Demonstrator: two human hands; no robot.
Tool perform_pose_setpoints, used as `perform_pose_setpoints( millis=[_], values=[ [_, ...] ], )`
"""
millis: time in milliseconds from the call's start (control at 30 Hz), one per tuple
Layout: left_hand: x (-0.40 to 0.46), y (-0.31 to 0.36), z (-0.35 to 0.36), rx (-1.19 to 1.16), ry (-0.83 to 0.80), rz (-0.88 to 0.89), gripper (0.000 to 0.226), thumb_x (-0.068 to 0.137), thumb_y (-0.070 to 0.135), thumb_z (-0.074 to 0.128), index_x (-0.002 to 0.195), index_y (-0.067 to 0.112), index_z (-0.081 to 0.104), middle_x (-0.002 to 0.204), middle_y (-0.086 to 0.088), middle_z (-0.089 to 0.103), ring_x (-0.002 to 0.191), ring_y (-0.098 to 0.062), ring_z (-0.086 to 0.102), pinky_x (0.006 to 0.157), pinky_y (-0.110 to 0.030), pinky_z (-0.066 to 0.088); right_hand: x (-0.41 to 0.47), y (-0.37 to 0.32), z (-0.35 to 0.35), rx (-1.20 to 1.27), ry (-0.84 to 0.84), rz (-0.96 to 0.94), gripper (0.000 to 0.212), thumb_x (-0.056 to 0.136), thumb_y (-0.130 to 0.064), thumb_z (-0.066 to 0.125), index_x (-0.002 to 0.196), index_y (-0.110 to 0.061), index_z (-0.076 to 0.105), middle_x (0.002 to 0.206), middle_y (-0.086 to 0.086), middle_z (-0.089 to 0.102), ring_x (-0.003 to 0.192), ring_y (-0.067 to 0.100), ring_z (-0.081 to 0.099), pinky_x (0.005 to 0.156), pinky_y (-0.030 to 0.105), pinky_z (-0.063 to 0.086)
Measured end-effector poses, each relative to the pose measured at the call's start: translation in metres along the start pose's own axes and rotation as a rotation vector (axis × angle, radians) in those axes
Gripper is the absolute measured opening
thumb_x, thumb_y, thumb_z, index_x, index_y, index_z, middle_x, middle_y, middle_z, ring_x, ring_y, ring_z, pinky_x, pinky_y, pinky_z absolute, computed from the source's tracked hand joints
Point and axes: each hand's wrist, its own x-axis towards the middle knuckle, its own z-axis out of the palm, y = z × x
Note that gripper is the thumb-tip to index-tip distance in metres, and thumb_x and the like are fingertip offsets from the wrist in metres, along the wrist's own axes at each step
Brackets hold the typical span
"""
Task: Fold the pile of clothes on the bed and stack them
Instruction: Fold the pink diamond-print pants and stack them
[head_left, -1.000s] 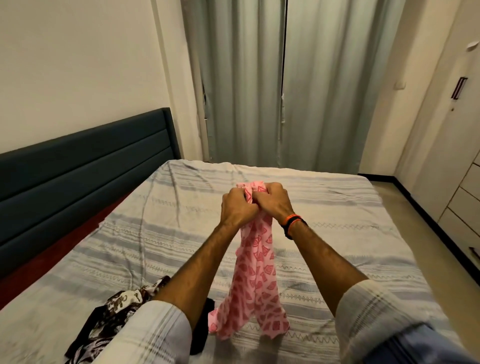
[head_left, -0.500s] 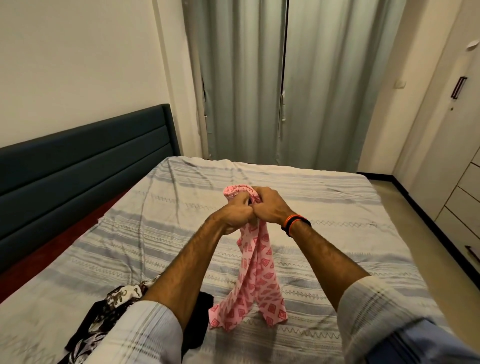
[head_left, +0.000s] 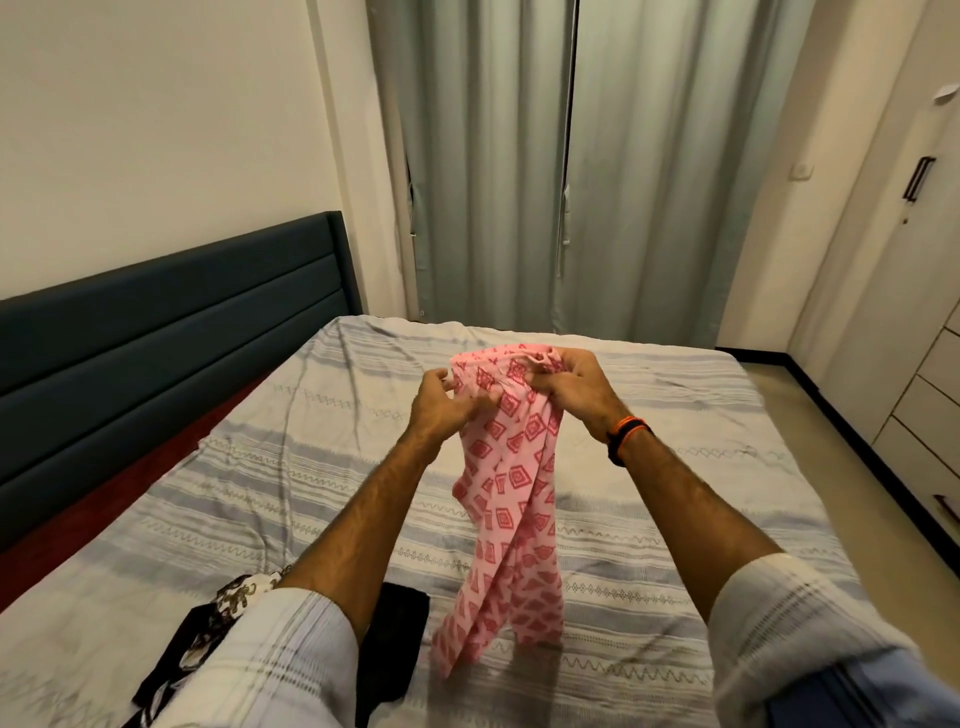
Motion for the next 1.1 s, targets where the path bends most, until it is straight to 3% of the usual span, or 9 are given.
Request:
perform_pose_setpoints(
  millis=[100, 167, 267, 400, 500, 600, 700, 767, 1100],
  values=[
    [0.003, 0.008, -0.004, 0.025, -0.124, 0.067, 0.050, 0.081, 0.041, 0.077, 0.121, 0.014, 0.063, 0.111, 0.000, 0.070, 0.101, -0.025, 0.067, 0.067, -0.031, 0.055, -0.002, -0.009, -0.014, 0.023, -0.014, -0.023, 0.024, 0.090, 0.005, 0.061, 0.090, -0.016, 0.072, 0.081, 0.002, 0.073, 0.070, 0.013, 0.069, 0.065, 0.028, 0.058],
    [0.007, 0.012, -0.005, 0.063, -0.104, 0.107, 0.032, 0.084, 0.036, 0.076, 0.107, 0.014, 0.071, 0.097, -0.002, 0.075, 0.091, -0.025, 0.070, 0.064, -0.030, 0.053, -0.002, -0.010, -0.027, -0.031, -0.018, -0.033, 0.024, 0.091, 0.002, 0.062, 0.089, -0.020, 0.072, 0.079, 0.002, 0.073, 0.069, 0.012, 0.070, 0.065, 0.030, 0.059],
    [0.015, 0.019, -0.006, 0.106, -0.038, 0.148, 0.029, 0.082, 0.030, 0.078, 0.104, 0.013, 0.072, 0.094, -0.001, 0.075, 0.083, -0.018, 0.072, 0.052, -0.021, 0.051, 0.001, -0.006, -0.042, -0.163, 0.018, -0.050, 0.012, 0.090, -0.012, 0.069, 0.087, -0.023, 0.071, 0.086, 0.003, 0.074, 0.079, 0.016, 0.072, 0.076, 0.039, 0.060],
    [0.024, 0.028, 0.001, 0.208, 0.047, 0.196, 0.031, 0.080, 0.042, 0.077, 0.102, 0.020, 0.073, 0.088, 0.004, 0.076, 0.079, -0.016, 0.073, 0.069, -0.036, 0.062, 0.005, -0.002, -0.051, -0.315, 0.199, -0.012, 0.012, 0.085, -0.028, 0.075, 0.092, -0.019, 0.071, 0.092, 0.004, 0.073, 0.089, 0.022, 0.068, 0.082, 0.037, 0.057],
    [0.022, 0.033, 0.007, 0.283, 0.063, 0.206, 0.032, 0.083, 0.044, 0.074, 0.103, 0.019, 0.071, 0.088, 0.002, 0.075, 0.075, -0.016, 0.073, 0.071, -0.037, 0.063, 0.001, -0.006, -0.049, -0.327, 0.220, 0.026, 0.023, 0.088, -0.034, 0.072, 0.100, -0.014, 0.072, 0.089, 0.001, 0.071, 0.081, 0.016, 0.063, 0.074, 0.031, 0.053],
    [0.019, 0.035, 0.008, 0.319, 0.042, 0.198, 0.030, 0.085, 0.041, 0.073, 0.101, 0.017, 0.070, 0.086, 0.001, 0.075, 0.072, -0.014, 0.073, 0.069, -0.034, 0.062, -0.001, -0.004, -0.048, -0.250, 0.183, 0.107, 0.014, 0.094, -0.027, 0.062, 0.090, -0.015, 0.069, 0.080, 0.005, 0.071, 0.069, 0.018, 0.064, 0.057, 0.029, 0.051],
    [0.018, 0.044, 0.005, 0.270, 0.082, 0.241, 0.028, 0.085, 0.036, 0.075, 0.103, 0.015, 0.071, 0.087, 0.001, 0.075, 0.072, -0.013, 0.073, 0.069, -0.032, 0.062, -0.002, -0.008, -0.046, 0.030, 0.192, 0.134, 0.012, 0.098, -0.015, 0.056, 0.090, -0.010, 0.064, 0.080, 0.012, 0.071, 0.069, 0.024, 0.067, 0.067, 0.040, 0.062],
    [0.017, 0.050, 0.004, 0.244, 0.096, 0.267, 0.026, 0.085, 0.035, 0.075, 0.102, 0.016, 0.071, 0.084, 0.003, 0.074, 0.069, -0.012, 0.073, 0.067, -0.033, 0.062, -0.003, -0.015, -0.047, 0.103, 0.204, 0.116, 0.011, 0.099, -0.013, 0.055, 0.093, -0.009, 0.062, 0.081, 0.011, 0.070, 0.066, 0.020, 0.067, 0.064, 0.034, 0.061],
    [0.009, 0.042, 0.006, 0.267, 0.077, 0.264, 0.024, 0.086, 0.037, 0.073, 0.100, 0.017, 0.070, 0.089, 0.001, 0.074, 0.077, -0.016, 0.072, 0.073, -0.039, 0.062, -0.013, -0.012, -0.052, 0.010, 0.215, 0.142, 0.016, 0.098, -0.010, 0.052, 0.096, -0.003, 0.066, 0.079, 0.014, 0.069, 0.071, 0.024, 0.064, 0.080, 0.049, 0.059]
  ],
)
